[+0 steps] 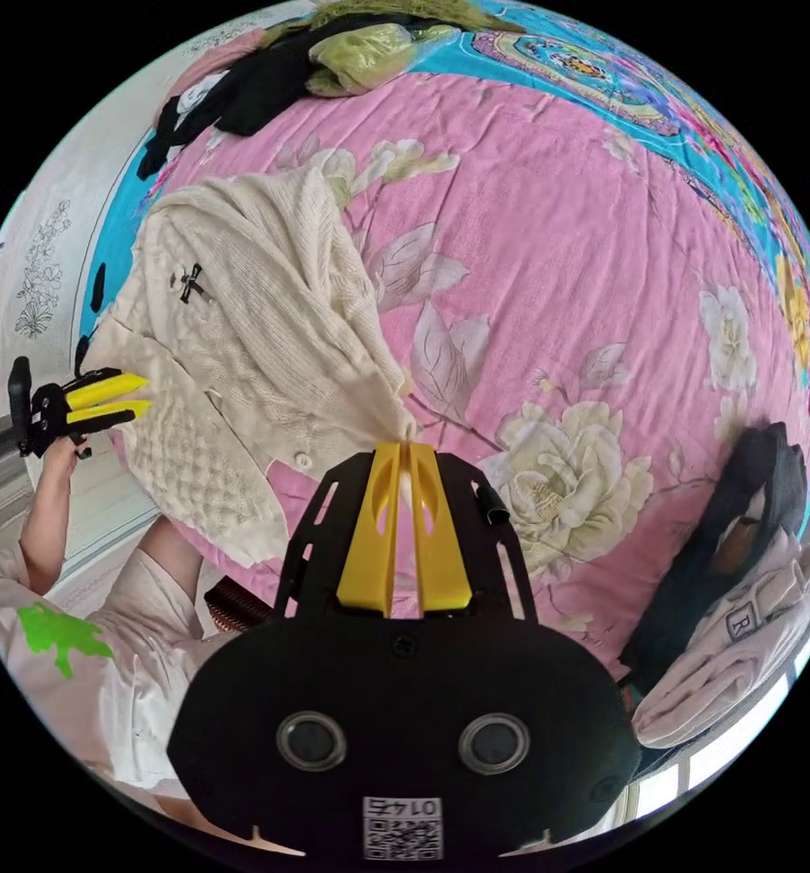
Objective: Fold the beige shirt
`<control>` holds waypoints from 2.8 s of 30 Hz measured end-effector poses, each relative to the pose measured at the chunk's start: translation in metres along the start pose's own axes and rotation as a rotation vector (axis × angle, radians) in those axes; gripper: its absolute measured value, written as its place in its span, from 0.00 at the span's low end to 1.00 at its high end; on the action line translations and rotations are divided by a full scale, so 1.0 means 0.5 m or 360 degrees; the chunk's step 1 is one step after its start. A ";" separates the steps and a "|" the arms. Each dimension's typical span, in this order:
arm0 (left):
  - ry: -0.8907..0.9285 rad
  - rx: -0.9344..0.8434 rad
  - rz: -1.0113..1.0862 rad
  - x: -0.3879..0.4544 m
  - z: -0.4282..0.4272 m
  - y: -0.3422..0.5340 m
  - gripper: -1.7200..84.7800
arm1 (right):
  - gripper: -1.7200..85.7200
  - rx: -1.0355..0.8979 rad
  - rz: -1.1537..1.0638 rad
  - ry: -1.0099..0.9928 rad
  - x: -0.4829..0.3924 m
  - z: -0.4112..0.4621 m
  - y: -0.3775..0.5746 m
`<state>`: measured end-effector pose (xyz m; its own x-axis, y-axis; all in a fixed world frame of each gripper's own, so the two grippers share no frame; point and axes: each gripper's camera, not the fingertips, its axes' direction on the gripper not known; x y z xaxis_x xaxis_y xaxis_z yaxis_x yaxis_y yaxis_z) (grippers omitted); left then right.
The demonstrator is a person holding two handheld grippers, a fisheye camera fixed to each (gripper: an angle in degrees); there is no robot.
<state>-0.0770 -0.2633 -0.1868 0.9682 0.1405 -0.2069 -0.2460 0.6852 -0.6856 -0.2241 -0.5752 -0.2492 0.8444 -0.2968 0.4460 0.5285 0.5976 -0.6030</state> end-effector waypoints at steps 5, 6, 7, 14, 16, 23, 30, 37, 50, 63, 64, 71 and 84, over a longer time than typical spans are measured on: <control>0.0010 -0.0039 0.0020 0.011 0.035 -0.027 0.10 | 0.03 0.0382 0.0029 0.0301 0.111 -0.180 -0.077; 0.0014 -0.0041 0.0018 0.011 0.039 -0.032 0.10 | 0.03 0.0424 0.0037 0.0341 0.125 -0.200 -0.093; 0.0020 -0.0036 0.0016 0.010 0.043 -0.035 0.10 | 0.03 0.0519 0.0064 0.0407 0.153 -0.236 -0.125; 0.0067 -0.0019 -0.0031 0.001 0.057 -0.049 0.10 | 0.20 0.0525 0.0311 0.0218 0.310 -0.234 -0.264; 0.0090 0.0000 -0.0037 0.001 0.059 -0.050 0.10 | 0.21 0.0529 0.0273 0.0066 0.332 -0.198 -0.250; 0.0133 0.0037 -0.0095 -0.006 0.060 -0.037 0.10 | 0.20 0.0359 0.0321 -0.0661 0.390 0.076 -0.042; 0.0165 0.0051 -0.0181 -0.004 0.059 0.022 0.10 | 0.20 0.0198 0.0584 -0.0876 0.360 0.276 0.206; 0.0216 0.0138 -0.0349 0.006 0.042 0.121 0.09 | 0.27 0.0245 0.0604 -0.0795 0.342 0.344 0.211; 0.0065 0.0135 -0.0280 0.062 0.043 0.170 0.12 | 0.02 0.0391 0.0226 -0.0711 0.405 0.287 0.083; -0.0061 0.0076 -0.0286 0.100 0.079 0.179 0.12 | 0.21 0.0127 0.0414 -0.0844 0.290 0.570 0.158; -0.0062 0.0077 -0.0300 0.098 0.081 0.182 0.12 | 0.22 0.0118 0.0421 -0.0782 0.276 0.580 0.149; -0.0025 0.0097 -0.0347 0.090 0.086 0.194 0.12 | 0.20 0.0214 0.0223 -0.0087 0.172 0.591 0.106; -0.0016 0.0044 -0.0202 0.151 0.104 0.176 0.11 | 0.19 0.0123 0.0191 0.0119 0.097 0.721 0.065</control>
<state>-0.0232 -0.1553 -0.2265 0.9919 0.0588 -0.1124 -0.1203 0.7175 -0.6861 -0.1974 -0.3018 -0.0085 0.9068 -0.2726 0.3217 0.4176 0.6866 -0.5952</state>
